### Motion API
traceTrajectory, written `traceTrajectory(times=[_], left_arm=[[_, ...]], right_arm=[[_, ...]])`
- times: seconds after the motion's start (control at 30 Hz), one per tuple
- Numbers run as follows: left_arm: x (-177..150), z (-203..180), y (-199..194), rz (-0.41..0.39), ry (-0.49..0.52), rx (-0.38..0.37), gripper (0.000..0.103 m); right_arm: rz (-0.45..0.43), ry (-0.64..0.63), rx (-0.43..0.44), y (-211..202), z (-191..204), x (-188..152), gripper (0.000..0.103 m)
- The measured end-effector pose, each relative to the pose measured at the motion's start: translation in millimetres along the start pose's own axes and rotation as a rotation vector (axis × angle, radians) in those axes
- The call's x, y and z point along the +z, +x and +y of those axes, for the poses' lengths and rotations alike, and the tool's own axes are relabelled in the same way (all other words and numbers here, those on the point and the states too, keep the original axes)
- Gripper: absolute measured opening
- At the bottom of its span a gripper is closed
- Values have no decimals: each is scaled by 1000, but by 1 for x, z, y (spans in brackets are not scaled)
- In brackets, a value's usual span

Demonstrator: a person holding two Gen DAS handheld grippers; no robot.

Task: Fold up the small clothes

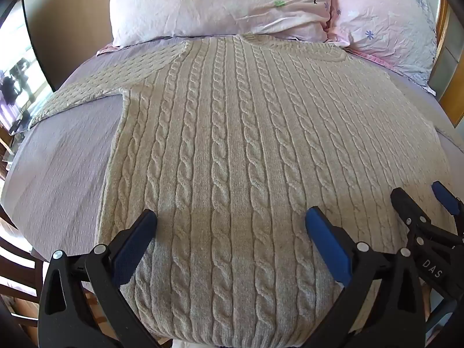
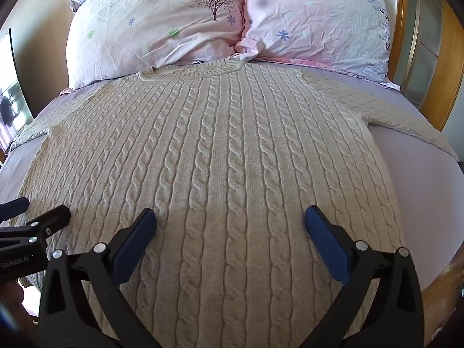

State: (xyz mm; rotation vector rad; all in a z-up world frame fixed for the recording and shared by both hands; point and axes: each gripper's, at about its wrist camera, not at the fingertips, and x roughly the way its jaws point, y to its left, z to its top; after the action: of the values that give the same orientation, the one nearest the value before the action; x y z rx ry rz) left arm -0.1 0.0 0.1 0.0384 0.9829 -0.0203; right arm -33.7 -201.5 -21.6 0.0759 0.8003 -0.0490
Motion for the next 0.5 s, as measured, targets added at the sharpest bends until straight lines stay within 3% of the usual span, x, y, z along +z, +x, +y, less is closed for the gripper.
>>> traceTrajectory(times=[0.5], left_arm=[[0, 0, 0, -2, 0, -1, 102]], right_arm=[[-2, 0, 0, 0, 0, 0, 101]])
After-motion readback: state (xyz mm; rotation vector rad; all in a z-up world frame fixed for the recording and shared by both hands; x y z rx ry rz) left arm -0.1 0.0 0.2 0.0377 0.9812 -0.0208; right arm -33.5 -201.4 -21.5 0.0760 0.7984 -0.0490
